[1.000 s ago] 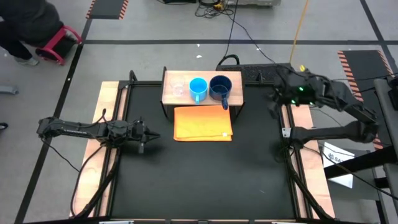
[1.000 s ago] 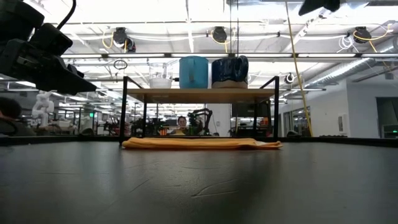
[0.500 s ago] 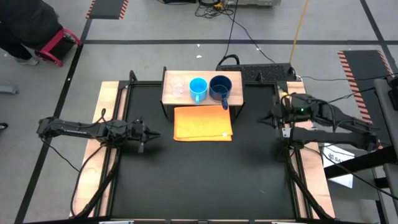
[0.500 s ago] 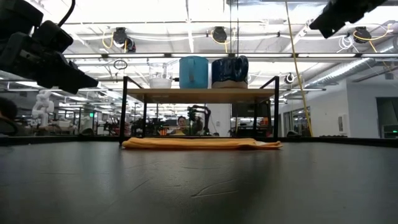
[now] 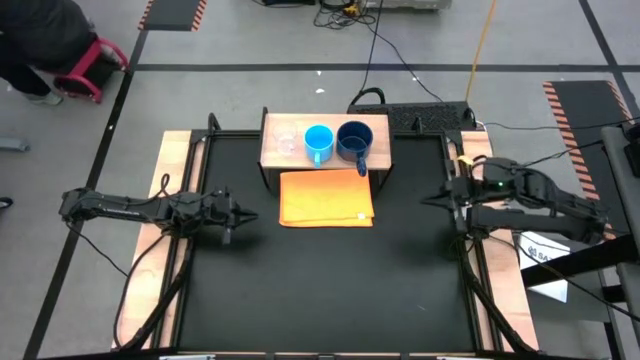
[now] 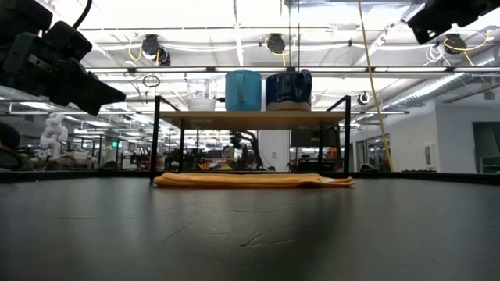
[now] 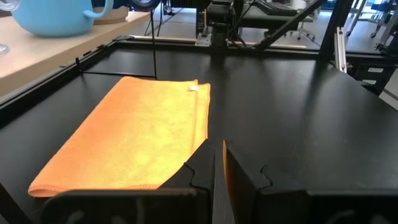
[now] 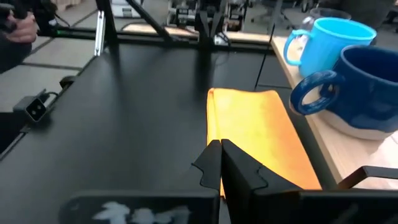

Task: Stack small to large cups/mugs on shelf
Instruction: Return to Home Position

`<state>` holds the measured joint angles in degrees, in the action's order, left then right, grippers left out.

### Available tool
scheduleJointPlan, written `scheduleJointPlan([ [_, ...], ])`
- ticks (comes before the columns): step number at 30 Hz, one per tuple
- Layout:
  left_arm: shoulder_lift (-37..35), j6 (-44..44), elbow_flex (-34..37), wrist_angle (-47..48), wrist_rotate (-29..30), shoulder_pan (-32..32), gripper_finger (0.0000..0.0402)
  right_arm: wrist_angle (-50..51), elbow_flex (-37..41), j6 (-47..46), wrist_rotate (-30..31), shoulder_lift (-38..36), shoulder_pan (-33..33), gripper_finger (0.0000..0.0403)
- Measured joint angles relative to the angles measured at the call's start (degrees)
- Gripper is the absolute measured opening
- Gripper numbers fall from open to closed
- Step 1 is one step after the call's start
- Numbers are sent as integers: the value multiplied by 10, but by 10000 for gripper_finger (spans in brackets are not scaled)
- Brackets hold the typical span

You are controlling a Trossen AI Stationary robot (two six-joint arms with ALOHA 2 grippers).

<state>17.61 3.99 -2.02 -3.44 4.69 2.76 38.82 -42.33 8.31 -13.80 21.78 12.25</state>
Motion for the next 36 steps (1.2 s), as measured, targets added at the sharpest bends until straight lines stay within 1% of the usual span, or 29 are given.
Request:
scheduleJointPlan([
  [4,0,0,0,-1,0,0,37,-12,15,-37,3,-32,0,0],
  [7,0,0,0,-3,0,0,37,-22,51,-69,33,-63,0,0],
  [8,0,0,0,-5,0,0,37,-27,66,-75,35,-73,0,0],
  [10,0,0,0,-11,0,0,37,-40,83,-80,31,-92,0,0],
  [13,0,0,0,-13,0,0,37,-89,89,-83,5,-112,0,0],
  [15,0,-1,0,-14,0,0,37,-107,104,-91,2,-124,0,0],
  [19,0,-1,0,-15,0,0,37,-180,140,-145,1,-133,0,0],
  [22,0,-5,0,-21,2,0,37,-215,175,-160,0,-133,0,0],
  [25,0,-8,-1,-35,3,0,37,-262,215,-162,-2,-133,0,0],
  [28,0,-16,-1,-46,3,0,37,-319,260,-162,-27,-133,0,0],
  [31,0,-20,-1,-50,3,0,37,-373,295,-161,-30,-133,0,0],
  [36,0,-19,-1,-50,3,0,37,-406,336,-145,-30,-132,0,0],
])
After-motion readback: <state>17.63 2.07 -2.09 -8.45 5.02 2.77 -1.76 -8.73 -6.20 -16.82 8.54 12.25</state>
